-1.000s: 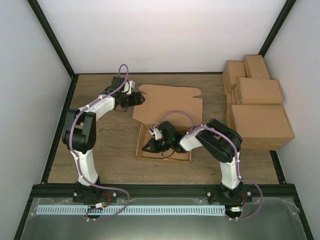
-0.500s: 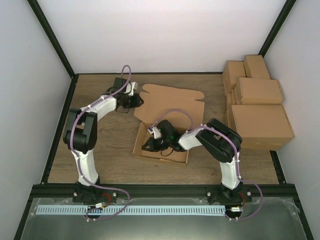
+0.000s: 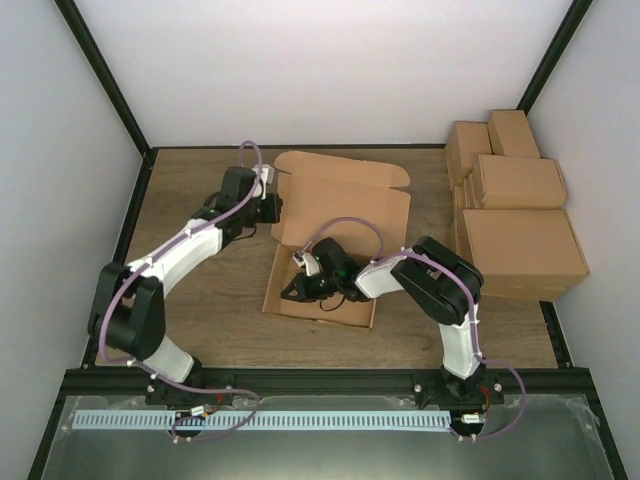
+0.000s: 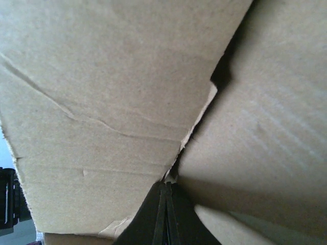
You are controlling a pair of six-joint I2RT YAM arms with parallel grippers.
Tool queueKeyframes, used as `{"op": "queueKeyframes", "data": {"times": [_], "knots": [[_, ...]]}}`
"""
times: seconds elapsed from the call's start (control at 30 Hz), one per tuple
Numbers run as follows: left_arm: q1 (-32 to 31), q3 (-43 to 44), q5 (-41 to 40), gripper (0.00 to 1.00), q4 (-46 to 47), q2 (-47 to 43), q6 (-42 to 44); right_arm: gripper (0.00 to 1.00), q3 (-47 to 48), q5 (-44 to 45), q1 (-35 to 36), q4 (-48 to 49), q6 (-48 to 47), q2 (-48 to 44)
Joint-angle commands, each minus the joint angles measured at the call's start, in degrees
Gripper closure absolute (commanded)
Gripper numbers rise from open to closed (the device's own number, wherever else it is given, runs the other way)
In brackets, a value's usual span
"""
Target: Fold the paper box
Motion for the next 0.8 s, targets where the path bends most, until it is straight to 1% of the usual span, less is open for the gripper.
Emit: {"op": "queueKeyframes", "data": {"times": [0.0,0.17,0.27,0.43,0.57,0.67,0.77], "knots": [[-3.37,-6.89,-8.67,0.96,8.04,-7.96,-0.28,0.99,1.35,1.48,0.6,-1.68,-1.19,0.07],[-6.93,-16.33,-15.18,0.96,14.81,-17.14,-3.1,0.99,0.59,3.15,0.6,-1.53,-1.3,-0.95],[-11.04,-20.56,-21.73,0.96,17.25,-21.38,-3.67,0.99,-0.29,4.09,0.6,-0.86,-1.38,-1.48],[-17.27,-26.93,-32.83,0.96,20.58,-27.35,-5.9,0.99,-2.82,5.83,0.74,2.88,-1.1,-2.79],[-21.62,-30.19,-38.35,0.96,22.92,-31.11,-5.92,0.99,-4.67,7.99,1.23,5.53,-1.25,-3.88],[-23.47,-30.82,-40.64,0.96,22.89,-32.32,-5.74,0.99,-6.57,9.6,1.55,8.84,-1.17,-5.16],[-25.14,-31.42,-42.77,0.96,23.2,-32.91,-5.34,0.99,-7.11,11.36,1.96,9.74,-1.34,-6.21]]}}
